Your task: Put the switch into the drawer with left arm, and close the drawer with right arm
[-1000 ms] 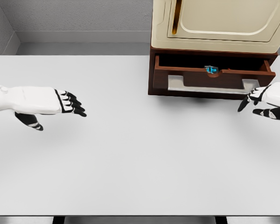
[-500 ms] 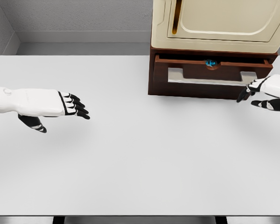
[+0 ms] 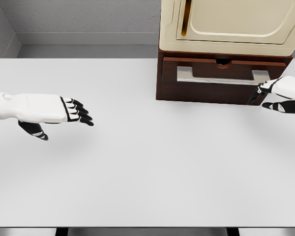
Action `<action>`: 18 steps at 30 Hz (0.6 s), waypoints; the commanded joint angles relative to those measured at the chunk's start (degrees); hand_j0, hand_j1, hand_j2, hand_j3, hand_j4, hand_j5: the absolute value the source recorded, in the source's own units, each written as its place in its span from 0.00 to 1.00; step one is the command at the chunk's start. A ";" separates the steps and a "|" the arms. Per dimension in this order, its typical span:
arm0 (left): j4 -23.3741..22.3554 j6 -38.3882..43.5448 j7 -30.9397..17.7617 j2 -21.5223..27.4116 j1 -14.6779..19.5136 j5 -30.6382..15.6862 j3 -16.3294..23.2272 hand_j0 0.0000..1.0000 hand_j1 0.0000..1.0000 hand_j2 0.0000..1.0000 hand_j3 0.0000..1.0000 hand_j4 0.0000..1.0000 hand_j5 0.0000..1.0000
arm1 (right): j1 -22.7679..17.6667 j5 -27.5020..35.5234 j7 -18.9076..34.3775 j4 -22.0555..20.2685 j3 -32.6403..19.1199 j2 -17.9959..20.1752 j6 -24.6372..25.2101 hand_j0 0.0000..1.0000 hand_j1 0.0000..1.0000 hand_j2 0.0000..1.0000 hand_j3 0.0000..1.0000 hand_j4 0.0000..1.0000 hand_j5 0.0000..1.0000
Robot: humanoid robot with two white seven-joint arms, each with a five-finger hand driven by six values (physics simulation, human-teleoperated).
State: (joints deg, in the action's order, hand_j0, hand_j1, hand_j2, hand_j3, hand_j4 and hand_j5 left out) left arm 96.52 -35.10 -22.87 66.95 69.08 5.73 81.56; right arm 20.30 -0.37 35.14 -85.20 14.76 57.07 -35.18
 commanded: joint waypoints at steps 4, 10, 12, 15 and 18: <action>-0.28 0.10 0.02 0.11 0.00 -0.28 -0.18 1.00 1.00 1.00 1.00 1.00 1.00 | 1.23 0.28 -0.14 1.62 2.03 -0.73 0.18 0.56 0.56 0.56 0.56 0.56 0.56; -0.28 0.10 0.02 0.20 0.00 -0.28 -0.18 1.00 1.00 1.00 1.00 1.00 1.00 | 1.67 0.28 -0.14 2.06 2.03 -0.91 0.18 0.57 0.57 0.57 0.57 0.57 0.57; -0.28 0.10 0.02 0.11 0.00 -0.28 -0.18 1.00 1.00 1.00 1.00 1.00 1.00 | 1.93 0.19 -0.14 2.06 2.03 -0.91 0.18 0.56 0.56 0.56 0.56 0.56 0.56; -0.80 0.10 0.02 0.46 0.00 -0.20 -0.18 1.00 1.00 1.00 1.00 1.00 1.00 | 1.93 0.10 -0.14 1.97 2.03 -0.73 0.18 0.57 0.57 0.57 0.57 0.57 0.57; -1.33 0.10 0.02 0.55 0.00 -0.28 -0.26 1.00 1.00 1.00 1.00 1.00 1.00 | 1.23 -0.25 -0.14 -1.19 1.85 -0.12 0.18 0.58 0.58 0.58 0.58 0.58 0.58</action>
State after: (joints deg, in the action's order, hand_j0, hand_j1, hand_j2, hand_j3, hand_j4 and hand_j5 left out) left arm 95.48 -35.12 -22.88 67.40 69.09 5.84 81.41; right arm 20.66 -0.95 35.02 -84.91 16.65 56.57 -35.18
